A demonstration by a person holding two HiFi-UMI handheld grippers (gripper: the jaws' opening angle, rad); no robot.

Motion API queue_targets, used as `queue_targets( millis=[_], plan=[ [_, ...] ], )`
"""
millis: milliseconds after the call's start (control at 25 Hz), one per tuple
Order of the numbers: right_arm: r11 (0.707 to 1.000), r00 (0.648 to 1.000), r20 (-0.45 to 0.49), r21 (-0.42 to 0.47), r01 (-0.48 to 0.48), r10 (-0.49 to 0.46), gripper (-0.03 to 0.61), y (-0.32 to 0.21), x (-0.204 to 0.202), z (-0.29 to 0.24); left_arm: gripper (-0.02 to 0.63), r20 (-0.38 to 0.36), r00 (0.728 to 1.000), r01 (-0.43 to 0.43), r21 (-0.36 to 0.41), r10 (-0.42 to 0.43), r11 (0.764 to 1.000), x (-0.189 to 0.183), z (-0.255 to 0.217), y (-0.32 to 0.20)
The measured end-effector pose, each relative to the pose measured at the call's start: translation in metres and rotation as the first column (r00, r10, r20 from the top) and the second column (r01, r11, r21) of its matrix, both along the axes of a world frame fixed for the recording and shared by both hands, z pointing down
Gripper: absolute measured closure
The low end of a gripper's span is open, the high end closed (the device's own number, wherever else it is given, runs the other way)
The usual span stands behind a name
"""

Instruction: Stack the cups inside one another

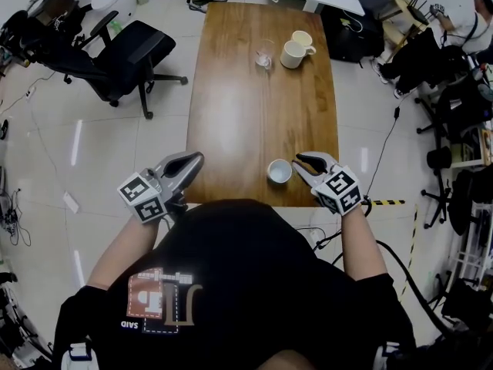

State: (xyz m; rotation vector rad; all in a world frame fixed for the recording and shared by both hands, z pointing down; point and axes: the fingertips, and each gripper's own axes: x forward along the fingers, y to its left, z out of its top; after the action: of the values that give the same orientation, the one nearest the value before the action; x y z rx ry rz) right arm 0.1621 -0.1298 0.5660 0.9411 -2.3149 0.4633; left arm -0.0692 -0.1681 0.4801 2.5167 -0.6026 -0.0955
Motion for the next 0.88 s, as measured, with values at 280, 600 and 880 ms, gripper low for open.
queue_targets(
  millis=[280,600,880],
  plan=[
    [0.907,0.813,0.448,0.012,-0.421,0.372,0.552,-0.009,0.071,-0.043,0.614,-0.016,1.0,-0.009,0.024,0.01,1.0,0.003,-0.007,-0.011],
    [0.828,0.709,0.478,-0.075,-0.556,0.519,0.565,0.009,0.083,0.0,0.614,0.005,0.999,-0.044,0.028,0.044,0.999,0.023,0.0,-0.014],
    [0.858,0.738,0.46,-0.12,-0.5,0.494,0.566,0.019,0.057,0.019,0.614,0.007,0.998,-0.068,0.027,0.068,0.997,0.03,0.003,-0.009]
  ],
)
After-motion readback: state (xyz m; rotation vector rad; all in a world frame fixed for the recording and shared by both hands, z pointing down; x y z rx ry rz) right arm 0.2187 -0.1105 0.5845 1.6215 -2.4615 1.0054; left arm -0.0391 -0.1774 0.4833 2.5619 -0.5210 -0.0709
